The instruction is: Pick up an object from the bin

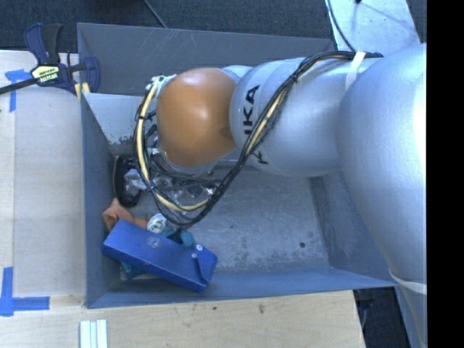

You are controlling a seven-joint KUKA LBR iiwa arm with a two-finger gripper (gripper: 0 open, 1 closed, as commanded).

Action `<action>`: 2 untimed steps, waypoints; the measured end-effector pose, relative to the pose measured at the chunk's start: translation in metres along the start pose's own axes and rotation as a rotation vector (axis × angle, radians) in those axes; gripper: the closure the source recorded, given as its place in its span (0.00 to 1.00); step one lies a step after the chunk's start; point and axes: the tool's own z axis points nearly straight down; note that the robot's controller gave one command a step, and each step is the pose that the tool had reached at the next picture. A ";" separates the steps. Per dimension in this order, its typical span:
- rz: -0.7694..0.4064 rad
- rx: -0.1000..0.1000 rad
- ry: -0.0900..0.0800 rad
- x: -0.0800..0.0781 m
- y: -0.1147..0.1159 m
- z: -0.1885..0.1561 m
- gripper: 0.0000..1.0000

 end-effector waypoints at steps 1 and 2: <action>0.197 0.009 -0.021 0.033 0.000 0.016 0.00; -0.194 0.004 0.000 0.000 0.005 0.033 1.00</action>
Offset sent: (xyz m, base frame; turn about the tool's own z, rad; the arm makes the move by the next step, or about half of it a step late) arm 0.0078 0.0167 -0.0405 -0.4452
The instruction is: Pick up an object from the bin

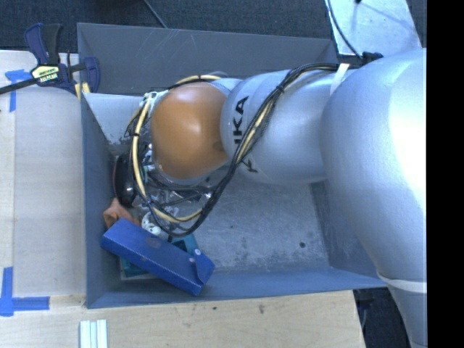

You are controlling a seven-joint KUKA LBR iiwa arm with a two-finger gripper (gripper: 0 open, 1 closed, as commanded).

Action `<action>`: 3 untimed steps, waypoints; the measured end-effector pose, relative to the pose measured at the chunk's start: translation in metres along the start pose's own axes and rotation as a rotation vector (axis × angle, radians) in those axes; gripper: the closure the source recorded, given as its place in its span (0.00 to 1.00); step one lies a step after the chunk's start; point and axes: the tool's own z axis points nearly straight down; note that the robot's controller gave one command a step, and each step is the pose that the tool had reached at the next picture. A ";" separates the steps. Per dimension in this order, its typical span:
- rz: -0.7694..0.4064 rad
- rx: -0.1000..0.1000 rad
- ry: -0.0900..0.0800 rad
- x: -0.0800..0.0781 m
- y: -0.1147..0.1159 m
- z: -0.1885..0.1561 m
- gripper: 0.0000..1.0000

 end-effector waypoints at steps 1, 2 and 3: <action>-0.121 0.000 0.000 -0.006 -0.001 0.001 1.00; -0.218 -0.002 -0.001 -0.006 0.000 -0.002 1.00; -0.245 -0.004 0.001 -0.005 0.000 -0.016 1.00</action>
Offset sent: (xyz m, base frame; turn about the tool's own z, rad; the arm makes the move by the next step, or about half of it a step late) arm 0.0001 0.0000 0.0818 0.0000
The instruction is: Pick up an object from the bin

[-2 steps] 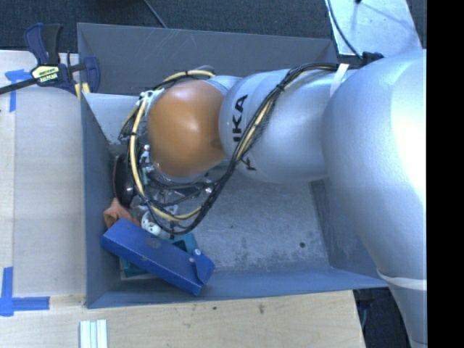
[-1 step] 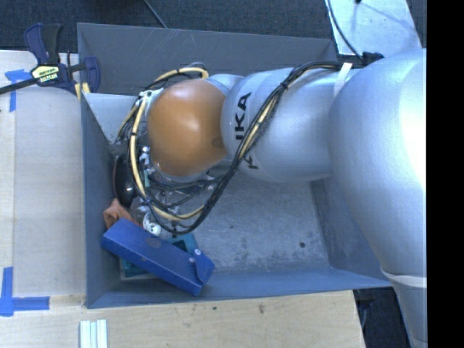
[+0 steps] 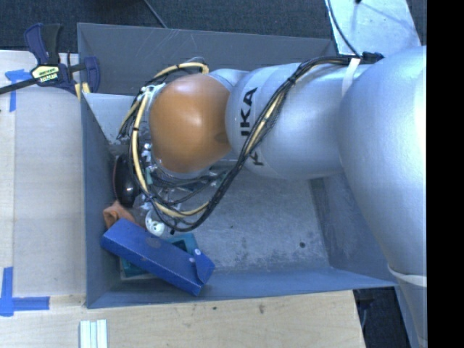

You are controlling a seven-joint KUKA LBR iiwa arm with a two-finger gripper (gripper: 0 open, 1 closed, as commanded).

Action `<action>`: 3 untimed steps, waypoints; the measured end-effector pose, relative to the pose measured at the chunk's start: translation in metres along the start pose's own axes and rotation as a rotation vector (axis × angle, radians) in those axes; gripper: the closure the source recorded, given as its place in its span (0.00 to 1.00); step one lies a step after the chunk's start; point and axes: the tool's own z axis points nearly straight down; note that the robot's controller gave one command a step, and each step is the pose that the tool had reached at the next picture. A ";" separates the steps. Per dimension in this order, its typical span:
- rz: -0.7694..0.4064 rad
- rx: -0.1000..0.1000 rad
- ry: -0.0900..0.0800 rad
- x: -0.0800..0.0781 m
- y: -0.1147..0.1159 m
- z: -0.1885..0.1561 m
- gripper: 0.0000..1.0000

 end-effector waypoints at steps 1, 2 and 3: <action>0.034 0.002 -0.003 -0.001 -0.001 -0.008 1.00; 0.092 0.002 -0.003 -0.001 -0.001 -0.014 1.00; 0.116 -0.002 0.001 0.000 0.000 -0.021 1.00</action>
Offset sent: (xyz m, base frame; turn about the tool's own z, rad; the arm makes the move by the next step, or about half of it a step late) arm 0.0002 0.0001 0.0094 0.0000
